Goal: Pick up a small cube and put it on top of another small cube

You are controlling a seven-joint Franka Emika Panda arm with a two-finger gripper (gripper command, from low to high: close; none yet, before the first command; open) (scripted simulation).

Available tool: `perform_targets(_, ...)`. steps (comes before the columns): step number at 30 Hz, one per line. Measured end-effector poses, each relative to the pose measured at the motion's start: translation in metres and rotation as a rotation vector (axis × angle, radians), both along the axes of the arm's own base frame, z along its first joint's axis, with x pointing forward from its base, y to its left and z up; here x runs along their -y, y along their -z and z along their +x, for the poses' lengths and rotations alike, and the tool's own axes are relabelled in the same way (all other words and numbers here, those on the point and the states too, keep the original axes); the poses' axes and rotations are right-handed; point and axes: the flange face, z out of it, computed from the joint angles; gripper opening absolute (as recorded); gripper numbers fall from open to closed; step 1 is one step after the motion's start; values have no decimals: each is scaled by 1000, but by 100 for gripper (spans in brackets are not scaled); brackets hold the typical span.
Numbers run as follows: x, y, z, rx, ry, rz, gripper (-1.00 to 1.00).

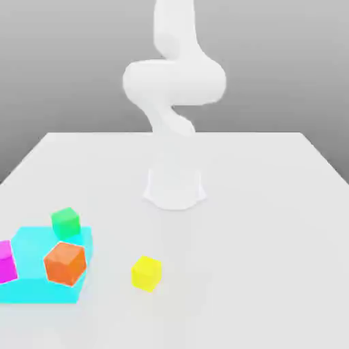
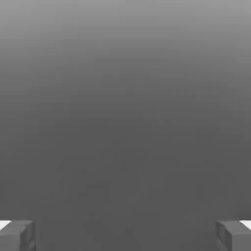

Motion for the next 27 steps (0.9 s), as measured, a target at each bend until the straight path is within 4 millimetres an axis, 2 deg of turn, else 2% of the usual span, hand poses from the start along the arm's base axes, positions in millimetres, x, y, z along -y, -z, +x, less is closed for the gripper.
perform_targets(4, 13, 99, 39, -143, 67, 36, 0)
perform_targets(6, 20, 149, 50, -212, 102, 52, 0)
perform_targets(9, 30, 224, 54, -317, 157, 76, 0)
perform_targets(12, 38, 300, 44, -426, 215, 100, 0)
perform_targets(14, 44, 350, 29, -503, 258, 116, 0)
perform_targets(18, 51, 449, -23, -670, 357, 147, 0)
perform_targets(20, 51, 475, -34, -702, 372, 152, 0)
perform_targets(26, 51, 528, -38, -713, 378, 153, 0)
perform_targets(27, 51, 534, -39, -713, 378, 153, -100)
